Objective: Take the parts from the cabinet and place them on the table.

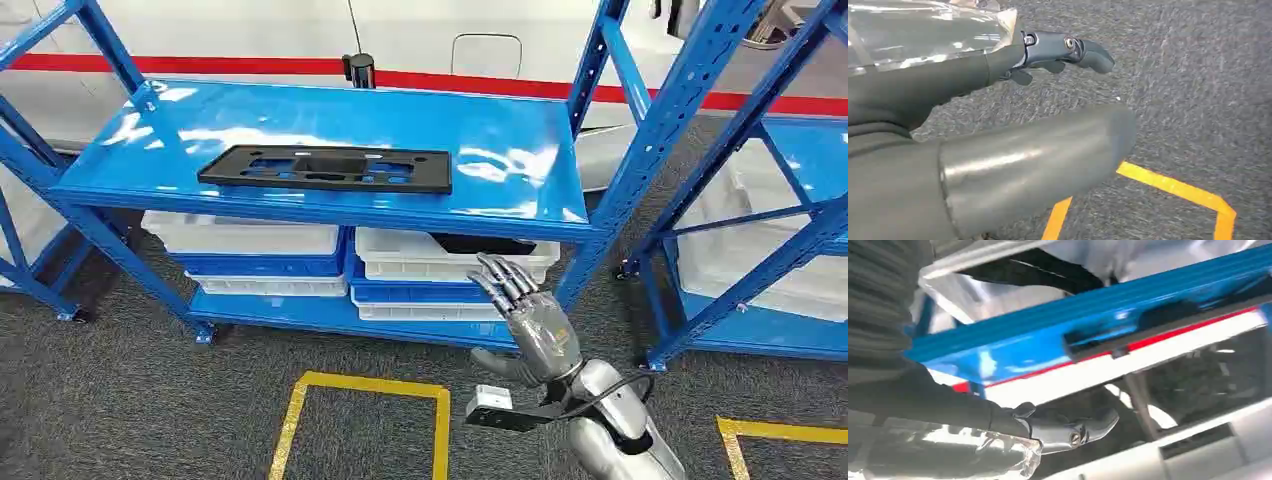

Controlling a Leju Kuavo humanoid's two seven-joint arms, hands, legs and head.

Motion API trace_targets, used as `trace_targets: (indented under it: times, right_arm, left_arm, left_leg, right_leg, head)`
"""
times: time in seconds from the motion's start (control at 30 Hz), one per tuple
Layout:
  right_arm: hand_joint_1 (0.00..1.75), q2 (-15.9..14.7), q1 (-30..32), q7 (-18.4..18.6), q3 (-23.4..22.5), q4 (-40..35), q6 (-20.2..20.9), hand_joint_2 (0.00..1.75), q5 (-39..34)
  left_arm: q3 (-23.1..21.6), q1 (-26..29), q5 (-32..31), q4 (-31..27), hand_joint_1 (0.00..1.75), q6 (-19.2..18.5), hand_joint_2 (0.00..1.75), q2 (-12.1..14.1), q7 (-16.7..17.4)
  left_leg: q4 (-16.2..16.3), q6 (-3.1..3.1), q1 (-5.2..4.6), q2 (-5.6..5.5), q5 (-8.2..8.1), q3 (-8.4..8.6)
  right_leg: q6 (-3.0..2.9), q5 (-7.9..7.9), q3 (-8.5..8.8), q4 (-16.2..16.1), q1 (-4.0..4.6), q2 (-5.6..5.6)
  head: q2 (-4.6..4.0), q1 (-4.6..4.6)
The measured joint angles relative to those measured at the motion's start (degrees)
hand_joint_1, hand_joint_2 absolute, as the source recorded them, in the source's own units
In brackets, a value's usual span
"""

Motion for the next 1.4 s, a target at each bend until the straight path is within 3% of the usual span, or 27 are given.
trace_targets:
  times: [0.3,0.5,0.63,0.93,1.1,1.4]
  right_arm:
    - [0.00,0.15,-5.43,2.38,6.42,1.05,-1.29,1.75,0.83]
    - [0.00,3.06,-8.97,7.26,10.42,6.45,-3.65,1.75,6.32]
    - [0.00,4.57,-9.85,8.64,11.82,9.34,-3.93,1.75,7.54]
    - [0.00,7.02,-10.46,10.95,12.98,14.58,-5.27,1.75,9.62]
    - [0.00,7.50,-10.41,11.41,12.72,15.52,-5.46,1.75,10.01]
    - [0.00,7.74,-9.89,11.76,11.10,15.56,-5.49,1.75,10.75]
  left_arm:
    - [0.00,-0.04,-1.07,0.00,0.00,0.50,0.00,-0.13,0.57]
    - [0.11,-0.08,-0.79,0.00,0.00,-0.20,0.00,-0.24,0.96]
    - [0.15,-0.07,-0.76,0.00,0.00,-0.24,0.00,-0.37,1.11]
    - [0.63,-0.07,-0.57,0.07,0.00,-0.96,0.00,-0.55,2.60]
    - [0.83,-0.01,-1.25,0.33,0.00,-2.63,0.00,-0.55,6.40]
    - [0.83,-0.04,-1.97,0.33,0.00,-3.30,0.00,-0.37,6.41]
  left_leg:
    - [0.00,0.00,0.00,0.02,0.00,-0.02]
    - [0.00,-0.01,0.03,0.00,0.02,-0.02]
    - [0.00,-0.02,0.04,-0.01,0.02,-0.06]
    - [0.00,-0.02,0.03,0.00,0.02,-0.07]
    - [0.11,-0.01,-0.02,-0.01,0.01,-0.11]
    - [0.72,0.28,-0.01,-0.17,-0.09,-0.85]
  right_leg:
    - [0.00,0.01,-0.01,0.01,0.00,0.01]
    - [0.00,0.01,-0.02,0.02,0.00,0.00]
    - [0.00,0.01,-0.04,0.03,0.00,0.00]
    - [0.00,0.01,-0.07,0.02,0.00,0.00]
    - [0.07,0.06,-0.10,-0.05,-0.06,0.00]
    - [0.55,0.36,-0.34,-0.17,-0.72,-0.02]
  head:
    - [0.00,0.00]
    - [0.00,-0.02]
    - [0.00,0.00]
    - [0.00,0.00]
    - [0.00,0.00]
    - [0.00,-0.02]
